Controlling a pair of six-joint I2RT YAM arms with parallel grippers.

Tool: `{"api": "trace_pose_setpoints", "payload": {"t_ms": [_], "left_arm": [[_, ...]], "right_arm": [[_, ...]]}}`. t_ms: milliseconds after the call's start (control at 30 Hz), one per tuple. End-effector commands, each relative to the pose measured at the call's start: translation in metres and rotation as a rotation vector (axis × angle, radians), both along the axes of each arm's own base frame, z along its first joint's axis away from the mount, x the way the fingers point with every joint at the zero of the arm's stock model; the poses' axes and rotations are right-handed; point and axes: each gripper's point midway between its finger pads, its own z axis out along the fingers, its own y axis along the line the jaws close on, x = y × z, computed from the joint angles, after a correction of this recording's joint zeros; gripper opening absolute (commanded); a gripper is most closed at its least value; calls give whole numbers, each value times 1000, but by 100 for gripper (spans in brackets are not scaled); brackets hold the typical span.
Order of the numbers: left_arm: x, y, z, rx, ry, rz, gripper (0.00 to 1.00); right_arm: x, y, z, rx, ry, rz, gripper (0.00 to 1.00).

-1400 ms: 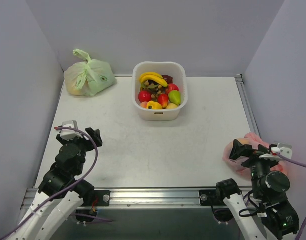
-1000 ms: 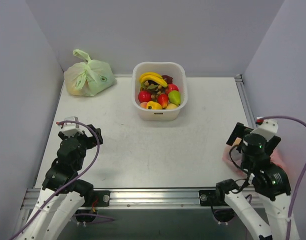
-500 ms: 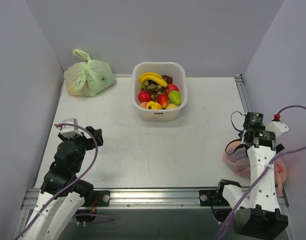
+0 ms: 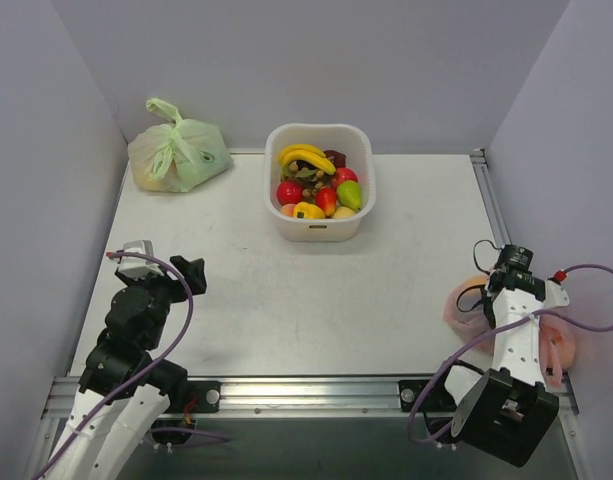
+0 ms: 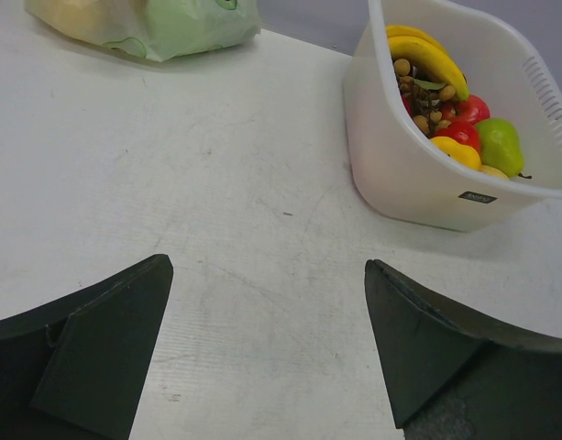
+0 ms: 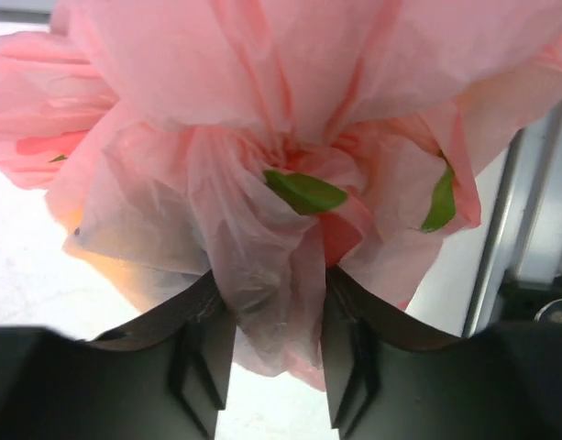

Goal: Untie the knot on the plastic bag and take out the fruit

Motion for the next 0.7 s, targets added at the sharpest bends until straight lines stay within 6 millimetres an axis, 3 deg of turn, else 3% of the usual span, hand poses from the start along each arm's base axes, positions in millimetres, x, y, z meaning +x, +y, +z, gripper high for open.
{"api": "trace_pose_setpoints", "payload": {"t_ms": [0,67,133,233,333,367,433,467,533,567,600,667], "left_arm": [[2,-5,16,-28,-60,-20,97],[2,-6,15,-29,-58,-24,98],[3,-7,15,-28,-57,-30,97],[4,-11,12,-22,-43,-46,97],[7,-18,6,-11,-13,-80,97],[9,-21,3,-5,5,-90,97],[10,-29,-2,1,29,-132,97],[11,-32,-8,10,55,-146,98],[13,-38,-12,13,79,-176,98],[15,-40,-16,19,100,-184,97],[15,-42,-17,20,107,-190,97],[17,-46,-21,25,125,-210,97]], "right_arm": [[4,3,-7,26,-9,6,35],[10,9,-3,16,-21,71,14],[22,24,5,-1,-44,180,1],[41,50,17,9,-84,330,0],[55,93,25,34,-106,544,0],[59,118,31,35,-113,666,0],[59,148,38,46,-116,819,0],[59,177,46,60,-135,949,0],[54,207,54,74,-139,1116,0],[52,229,66,88,-169,1217,0],[40,258,72,98,-174,1367,0],[26,296,83,88,-183,1608,0]]}}
